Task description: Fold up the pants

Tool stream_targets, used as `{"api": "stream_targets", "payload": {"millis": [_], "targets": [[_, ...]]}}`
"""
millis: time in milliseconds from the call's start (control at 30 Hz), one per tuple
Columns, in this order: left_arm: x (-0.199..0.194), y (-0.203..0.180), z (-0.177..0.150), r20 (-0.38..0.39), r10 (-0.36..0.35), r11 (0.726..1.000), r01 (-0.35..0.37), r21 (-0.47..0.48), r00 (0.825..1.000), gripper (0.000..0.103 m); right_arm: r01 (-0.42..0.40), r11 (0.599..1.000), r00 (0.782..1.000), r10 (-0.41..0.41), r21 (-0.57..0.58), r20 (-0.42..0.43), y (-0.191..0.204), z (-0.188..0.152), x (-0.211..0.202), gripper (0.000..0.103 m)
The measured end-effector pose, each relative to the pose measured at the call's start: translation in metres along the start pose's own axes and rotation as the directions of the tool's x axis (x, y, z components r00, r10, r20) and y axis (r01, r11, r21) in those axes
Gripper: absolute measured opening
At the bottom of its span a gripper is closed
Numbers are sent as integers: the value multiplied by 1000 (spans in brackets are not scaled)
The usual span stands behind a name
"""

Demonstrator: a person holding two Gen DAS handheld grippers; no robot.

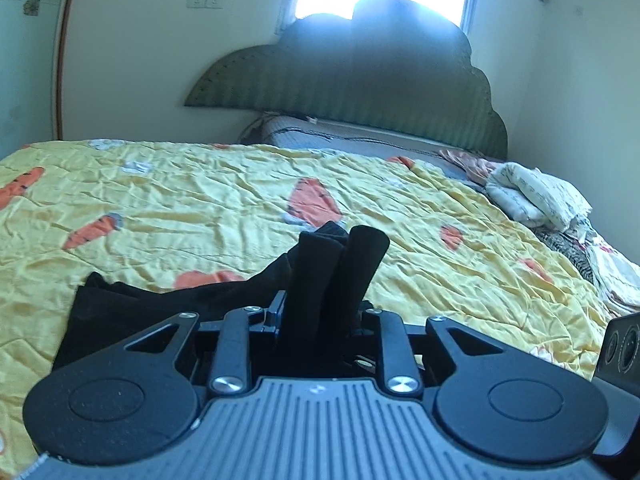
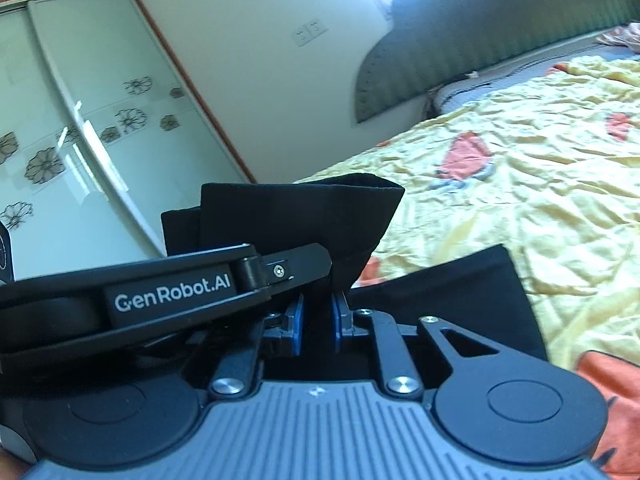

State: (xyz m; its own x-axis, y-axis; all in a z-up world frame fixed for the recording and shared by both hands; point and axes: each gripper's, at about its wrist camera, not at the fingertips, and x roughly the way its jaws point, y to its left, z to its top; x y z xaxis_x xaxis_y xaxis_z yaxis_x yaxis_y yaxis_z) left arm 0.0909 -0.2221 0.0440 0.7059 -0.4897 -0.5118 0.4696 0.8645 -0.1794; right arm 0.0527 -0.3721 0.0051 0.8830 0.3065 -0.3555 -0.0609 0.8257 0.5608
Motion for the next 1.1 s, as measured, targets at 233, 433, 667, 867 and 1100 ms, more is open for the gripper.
{"api": "stream_targets", "payload": {"millis": [233,433,667,867,1100], "targets": [[24,-14,-5,-55,-35,999,36,16,998,23,40,996,999,-40,74,-6,-30,-2,-2,14],[37,-16,-11,-92,-46,998,49,31,995,24,64,993,998,-61,103,-34,-44,-7,0,14],[43,-18,-13,-112,-44,998,49,44,993,24,85,992,995,-80,98,-58,-50,-10,3,14],[42,-23,-12,-102,-39,997,45,59,994,25,93,992,995,-88,90,-52,-49,-9,0,14],[46,-30,-14,-112,-39,996,48,79,993,25,109,991,993,-105,84,-50,-51,-8,-4,14]]}}
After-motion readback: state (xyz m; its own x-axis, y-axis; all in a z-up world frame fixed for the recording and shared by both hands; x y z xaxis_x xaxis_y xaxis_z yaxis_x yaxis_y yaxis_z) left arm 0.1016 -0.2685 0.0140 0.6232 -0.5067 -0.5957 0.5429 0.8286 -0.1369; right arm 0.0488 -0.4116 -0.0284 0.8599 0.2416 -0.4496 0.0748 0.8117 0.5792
